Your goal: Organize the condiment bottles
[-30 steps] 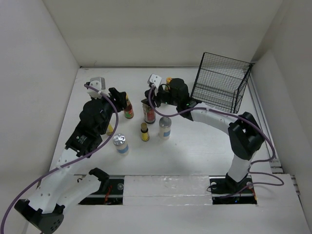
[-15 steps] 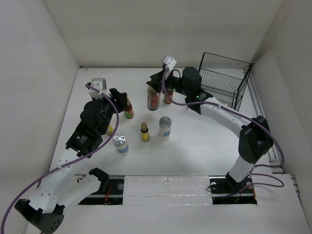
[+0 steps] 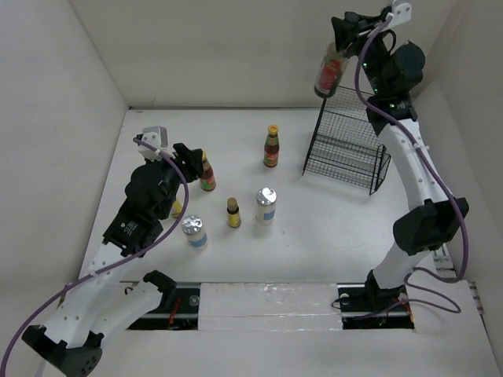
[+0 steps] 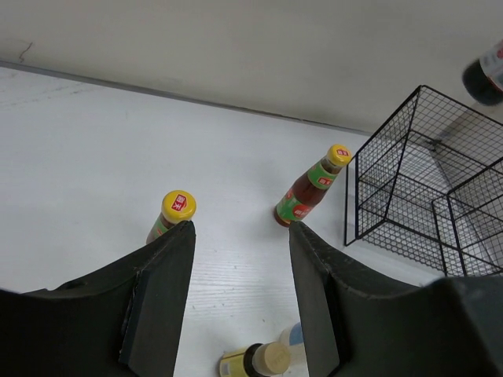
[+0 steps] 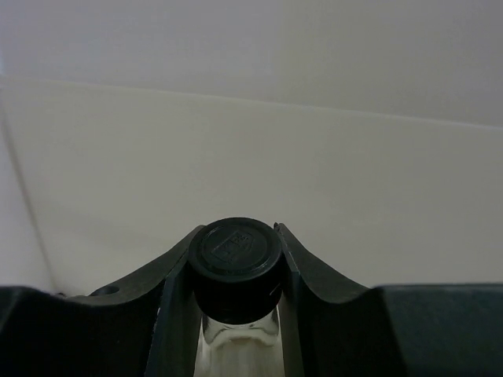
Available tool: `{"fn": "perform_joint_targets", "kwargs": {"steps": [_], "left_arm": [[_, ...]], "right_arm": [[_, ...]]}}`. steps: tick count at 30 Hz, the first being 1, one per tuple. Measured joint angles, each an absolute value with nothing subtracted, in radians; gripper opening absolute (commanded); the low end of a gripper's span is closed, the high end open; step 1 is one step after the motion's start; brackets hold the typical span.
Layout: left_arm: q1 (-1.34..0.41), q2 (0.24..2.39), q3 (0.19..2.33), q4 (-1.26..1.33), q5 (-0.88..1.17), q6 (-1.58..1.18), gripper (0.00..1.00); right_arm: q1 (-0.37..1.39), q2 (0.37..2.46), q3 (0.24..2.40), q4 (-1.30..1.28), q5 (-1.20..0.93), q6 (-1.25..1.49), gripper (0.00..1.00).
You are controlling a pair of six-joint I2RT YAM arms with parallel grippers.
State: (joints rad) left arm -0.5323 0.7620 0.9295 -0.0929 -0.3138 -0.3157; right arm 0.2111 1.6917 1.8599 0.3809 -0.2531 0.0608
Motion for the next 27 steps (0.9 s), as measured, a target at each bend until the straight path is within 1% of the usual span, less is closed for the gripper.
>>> {"fn": "perform_joint_targets", "kwargs": {"steps": [6, 12, 18, 23, 27], "left_arm": [[-0.532, 0.762, 0.929, -0.093, -0.314, -0.315, 0.47], [-0.532, 0.762, 0.929, -0.093, -0.314, -0.315, 0.47], [-0.532, 0.762, 0.929, -0.093, -0.314, -0.315, 0.47], [-0.532, 0.763, 0.929, -0.093, -0.313, -0.315, 0.47], [-0.532, 0.763, 0.929, -0.093, -0.310, -0.315, 0.47]], "right_arm": [[0.103, 1.785, 1.955, 0.268, -0.238, 0.073, 0.13], [0.041, 1.841, 1.974, 0.178, -0.239, 0.080, 0.12], [0.029, 1.882, 1.975, 0.155, -0.236, 0.079, 0.12], [0.029, 1.943, 2.036, 0.144, -0.233, 0.079, 0.12], [0.029, 1.963, 2.043, 0.135, -0.222, 0.072, 0.12]]}}
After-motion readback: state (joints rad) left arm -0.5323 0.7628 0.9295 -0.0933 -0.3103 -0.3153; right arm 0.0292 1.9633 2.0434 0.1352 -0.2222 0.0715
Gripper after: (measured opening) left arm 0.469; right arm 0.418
